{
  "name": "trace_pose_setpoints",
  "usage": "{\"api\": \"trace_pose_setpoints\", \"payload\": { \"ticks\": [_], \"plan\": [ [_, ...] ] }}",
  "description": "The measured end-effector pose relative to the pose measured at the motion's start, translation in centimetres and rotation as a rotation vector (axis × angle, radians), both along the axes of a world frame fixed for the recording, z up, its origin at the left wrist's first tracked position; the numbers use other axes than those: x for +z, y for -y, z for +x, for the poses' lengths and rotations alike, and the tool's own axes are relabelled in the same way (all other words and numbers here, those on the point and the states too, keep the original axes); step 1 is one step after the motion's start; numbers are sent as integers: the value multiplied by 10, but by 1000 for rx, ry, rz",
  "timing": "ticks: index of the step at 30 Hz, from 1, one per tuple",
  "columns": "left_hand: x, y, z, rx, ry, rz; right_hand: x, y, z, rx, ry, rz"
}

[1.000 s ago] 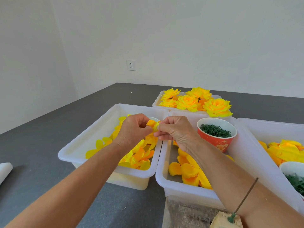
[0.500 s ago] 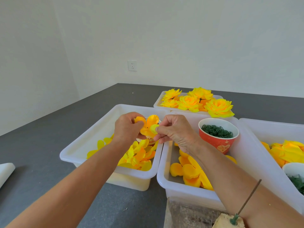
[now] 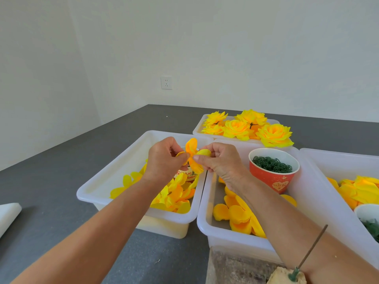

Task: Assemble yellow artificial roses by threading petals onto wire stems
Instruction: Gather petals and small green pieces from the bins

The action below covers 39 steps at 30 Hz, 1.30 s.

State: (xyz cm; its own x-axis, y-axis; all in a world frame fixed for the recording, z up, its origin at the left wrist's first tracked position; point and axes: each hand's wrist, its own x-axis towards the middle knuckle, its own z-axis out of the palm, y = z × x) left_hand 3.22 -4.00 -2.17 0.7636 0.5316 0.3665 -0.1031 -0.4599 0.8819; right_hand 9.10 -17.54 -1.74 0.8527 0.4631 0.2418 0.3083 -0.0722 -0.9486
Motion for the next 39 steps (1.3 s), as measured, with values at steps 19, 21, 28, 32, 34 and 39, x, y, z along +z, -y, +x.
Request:
{"api": "trace_pose_setpoints", "payload": {
  "ticks": [19, 21, 28, 32, 34, 39],
  "plan": [
    [0, -10, 3, 154, -76, -126, 0, 3, 12, -218, 34, -8],
    [-2, -12, 5, 205, -84, -111, 2, 3, 11, -183, -22, 45],
    [-6, -24, 6, 389, -243, 16, 3, 1, 9, -23, -70, 118],
    [-6, -29, 7, 367, -426, -55, 3, 0, 6, 69, -53, 100],
    [-7, -30, 8, 332, -501, -106, 3, 0, 3, 159, -48, 61],
    [-9, -26, 7, 299, -586, -224, 2, 0, -2, 301, -11, 53]
  ]
}}
